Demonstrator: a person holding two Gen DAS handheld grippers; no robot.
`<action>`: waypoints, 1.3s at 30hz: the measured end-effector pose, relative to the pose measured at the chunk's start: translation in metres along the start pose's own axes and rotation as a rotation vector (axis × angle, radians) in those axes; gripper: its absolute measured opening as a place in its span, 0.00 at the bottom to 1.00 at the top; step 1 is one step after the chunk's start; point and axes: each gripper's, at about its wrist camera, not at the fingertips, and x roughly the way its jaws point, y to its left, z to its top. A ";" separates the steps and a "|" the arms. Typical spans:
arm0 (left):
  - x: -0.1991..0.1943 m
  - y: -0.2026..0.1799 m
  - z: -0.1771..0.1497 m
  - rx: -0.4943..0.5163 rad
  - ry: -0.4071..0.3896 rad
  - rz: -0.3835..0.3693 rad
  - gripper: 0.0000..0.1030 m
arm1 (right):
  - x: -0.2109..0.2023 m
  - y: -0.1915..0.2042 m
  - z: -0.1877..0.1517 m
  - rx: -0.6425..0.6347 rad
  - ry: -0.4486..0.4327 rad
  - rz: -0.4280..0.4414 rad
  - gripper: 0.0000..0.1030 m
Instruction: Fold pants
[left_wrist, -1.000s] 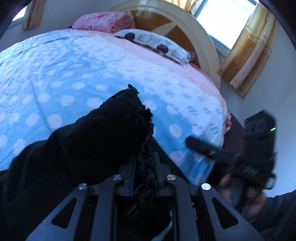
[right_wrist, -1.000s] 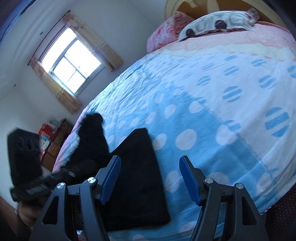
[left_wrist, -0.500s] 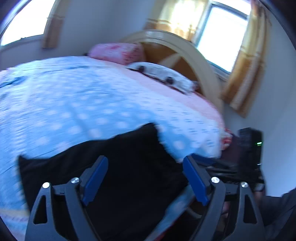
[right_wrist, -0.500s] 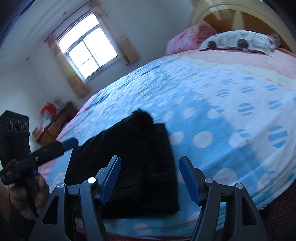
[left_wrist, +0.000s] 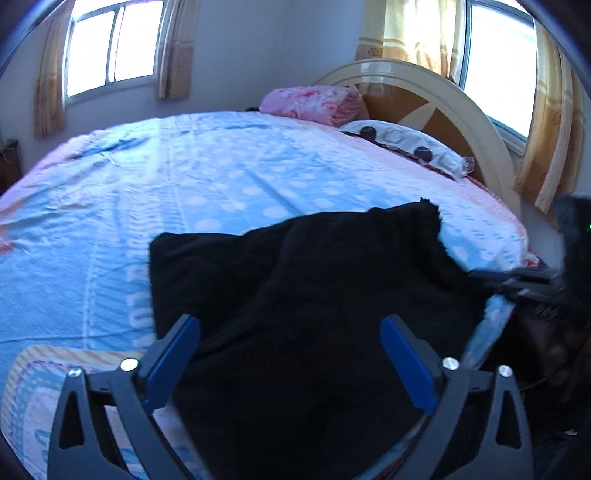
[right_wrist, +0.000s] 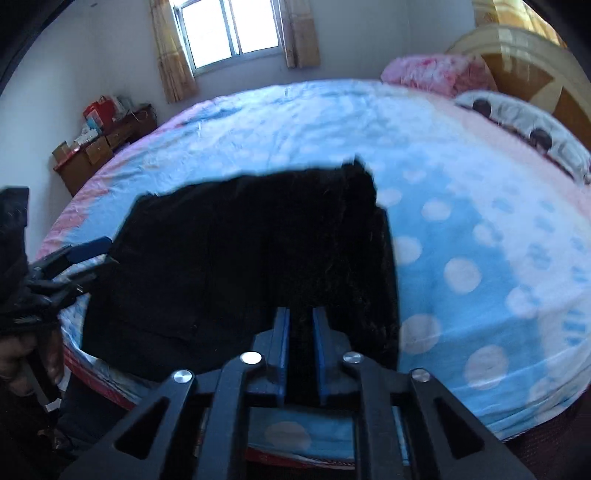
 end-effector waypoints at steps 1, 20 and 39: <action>0.001 0.003 -0.001 -0.001 0.001 -0.001 0.99 | -0.006 -0.001 0.001 -0.009 -0.009 -0.027 0.10; 0.030 0.036 0.031 0.141 -0.002 0.157 1.00 | -0.006 -0.017 0.032 0.005 0.026 -0.139 0.49; 0.075 0.034 0.040 0.130 0.124 0.139 1.00 | 0.088 -0.049 0.063 0.081 0.123 -0.102 0.53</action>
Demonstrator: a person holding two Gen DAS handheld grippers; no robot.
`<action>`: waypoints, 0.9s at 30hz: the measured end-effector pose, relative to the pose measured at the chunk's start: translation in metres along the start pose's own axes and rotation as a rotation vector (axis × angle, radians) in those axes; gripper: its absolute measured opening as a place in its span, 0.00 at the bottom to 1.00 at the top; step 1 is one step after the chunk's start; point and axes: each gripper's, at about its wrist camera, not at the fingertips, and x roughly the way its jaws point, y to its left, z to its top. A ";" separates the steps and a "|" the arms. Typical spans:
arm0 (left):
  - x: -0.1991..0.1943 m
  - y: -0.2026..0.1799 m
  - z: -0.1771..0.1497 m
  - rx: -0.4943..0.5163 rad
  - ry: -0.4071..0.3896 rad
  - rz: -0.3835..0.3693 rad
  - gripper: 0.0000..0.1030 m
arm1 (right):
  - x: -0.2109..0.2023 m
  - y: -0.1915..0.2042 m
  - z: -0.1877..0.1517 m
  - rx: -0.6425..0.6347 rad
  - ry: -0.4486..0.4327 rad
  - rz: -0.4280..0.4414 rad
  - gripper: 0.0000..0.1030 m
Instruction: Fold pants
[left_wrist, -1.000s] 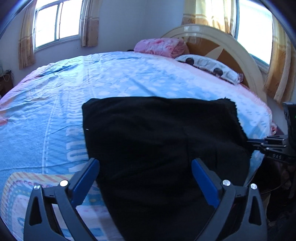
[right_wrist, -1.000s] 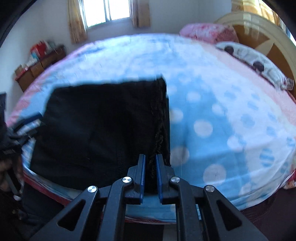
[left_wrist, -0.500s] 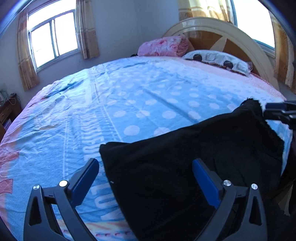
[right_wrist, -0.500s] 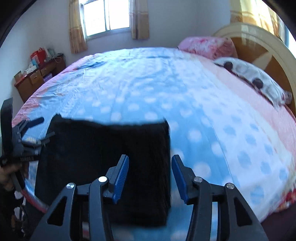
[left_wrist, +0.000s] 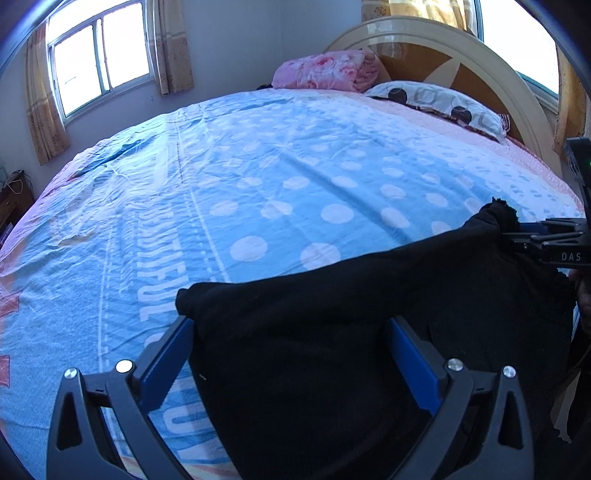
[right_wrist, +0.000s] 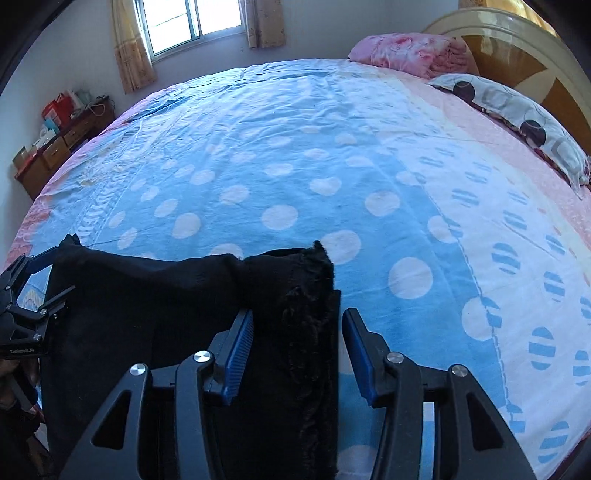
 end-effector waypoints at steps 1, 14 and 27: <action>0.001 0.000 0.000 0.001 0.001 0.000 1.00 | 0.002 -0.004 -0.001 0.013 -0.002 0.009 0.57; 0.000 0.000 0.001 -0.016 0.006 0.016 1.00 | -0.055 0.006 -0.032 -0.020 -0.091 0.029 0.58; -0.027 0.011 -0.015 -0.103 -0.029 0.010 1.00 | -0.055 0.020 -0.058 -0.106 -0.049 0.053 0.23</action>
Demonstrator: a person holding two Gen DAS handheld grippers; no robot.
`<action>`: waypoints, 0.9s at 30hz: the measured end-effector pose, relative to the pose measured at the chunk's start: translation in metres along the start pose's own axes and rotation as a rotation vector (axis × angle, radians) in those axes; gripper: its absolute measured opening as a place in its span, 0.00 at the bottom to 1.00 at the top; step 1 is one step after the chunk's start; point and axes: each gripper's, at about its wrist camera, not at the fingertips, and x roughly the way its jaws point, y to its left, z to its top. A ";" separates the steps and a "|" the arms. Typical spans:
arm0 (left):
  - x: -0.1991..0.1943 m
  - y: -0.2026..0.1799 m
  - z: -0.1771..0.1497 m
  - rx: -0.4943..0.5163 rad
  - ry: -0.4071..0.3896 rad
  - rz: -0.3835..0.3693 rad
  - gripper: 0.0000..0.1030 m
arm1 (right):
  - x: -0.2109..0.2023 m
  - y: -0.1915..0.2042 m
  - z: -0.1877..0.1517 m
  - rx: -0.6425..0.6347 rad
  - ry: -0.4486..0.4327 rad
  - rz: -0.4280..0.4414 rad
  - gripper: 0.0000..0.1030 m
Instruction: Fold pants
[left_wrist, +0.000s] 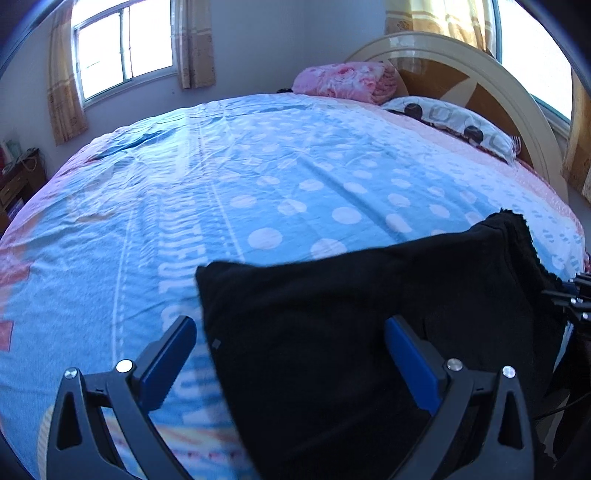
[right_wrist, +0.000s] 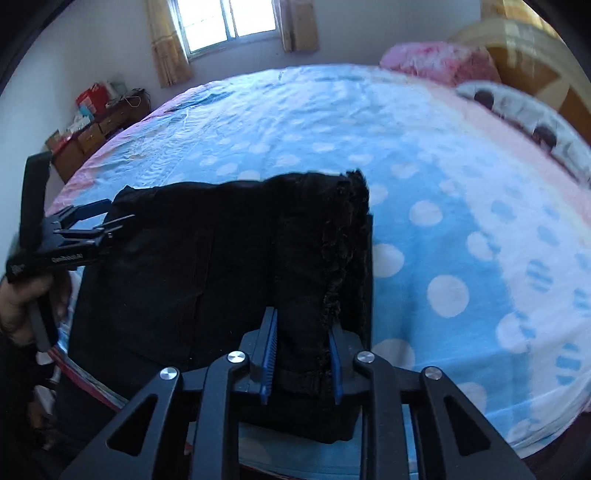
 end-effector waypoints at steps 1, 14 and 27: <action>-0.003 0.001 -0.003 -0.010 -0.001 -0.002 1.00 | -0.004 -0.001 0.000 -0.003 -0.013 -0.021 0.22; -0.023 -0.006 -0.034 -0.058 -0.008 -0.040 1.00 | -0.002 -0.030 -0.006 0.067 0.024 -0.100 0.21; -0.018 0.006 -0.062 -0.091 0.023 -0.012 1.00 | -0.032 -0.026 0.051 0.035 -0.079 0.001 0.49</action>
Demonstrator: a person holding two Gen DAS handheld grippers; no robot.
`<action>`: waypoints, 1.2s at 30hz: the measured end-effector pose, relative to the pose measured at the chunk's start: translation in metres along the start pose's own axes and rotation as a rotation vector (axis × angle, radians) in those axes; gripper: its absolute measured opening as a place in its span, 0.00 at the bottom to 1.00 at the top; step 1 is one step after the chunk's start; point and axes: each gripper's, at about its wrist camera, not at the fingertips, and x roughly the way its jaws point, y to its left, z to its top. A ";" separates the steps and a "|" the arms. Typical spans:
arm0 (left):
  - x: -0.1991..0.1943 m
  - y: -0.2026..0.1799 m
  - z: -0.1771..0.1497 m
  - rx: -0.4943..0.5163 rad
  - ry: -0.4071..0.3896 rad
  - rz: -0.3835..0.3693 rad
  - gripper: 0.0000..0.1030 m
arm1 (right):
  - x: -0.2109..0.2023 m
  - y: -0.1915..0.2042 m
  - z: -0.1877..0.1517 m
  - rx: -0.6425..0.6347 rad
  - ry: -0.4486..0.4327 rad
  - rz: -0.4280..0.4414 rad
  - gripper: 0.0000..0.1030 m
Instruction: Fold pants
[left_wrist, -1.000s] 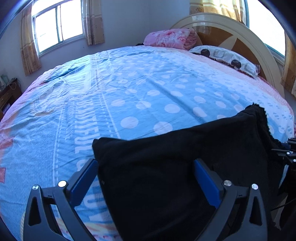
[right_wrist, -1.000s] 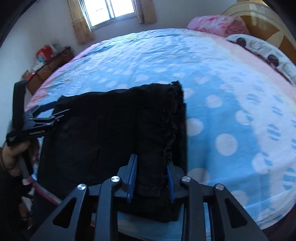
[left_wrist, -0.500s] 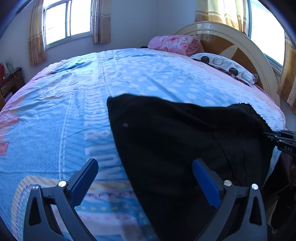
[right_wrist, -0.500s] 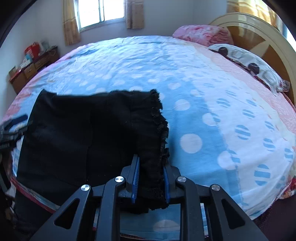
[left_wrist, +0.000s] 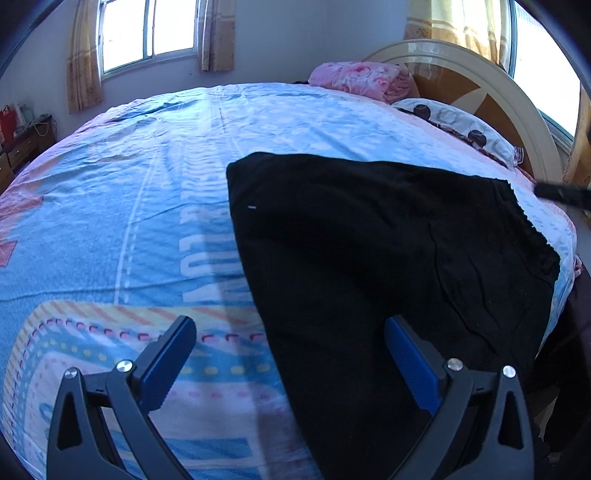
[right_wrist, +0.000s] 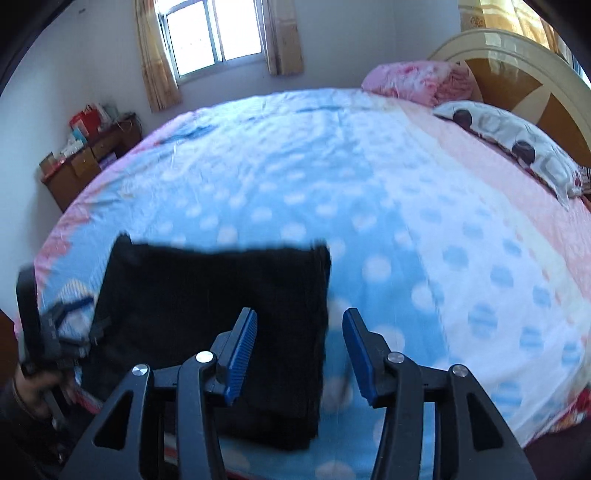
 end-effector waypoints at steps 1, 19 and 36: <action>0.000 0.000 -0.001 0.000 -0.002 0.001 1.00 | 0.007 0.005 0.008 -0.024 -0.006 -0.008 0.49; -0.012 0.018 -0.010 -0.023 -0.032 0.030 1.00 | 0.045 0.098 0.039 -0.234 0.050 0.006 0.49; -0.028 0.020 -0.037 -0.042 -0.009 0.037 1.00 | 0.114 0.179 0.054 -0.232 0.220 0.324 0.49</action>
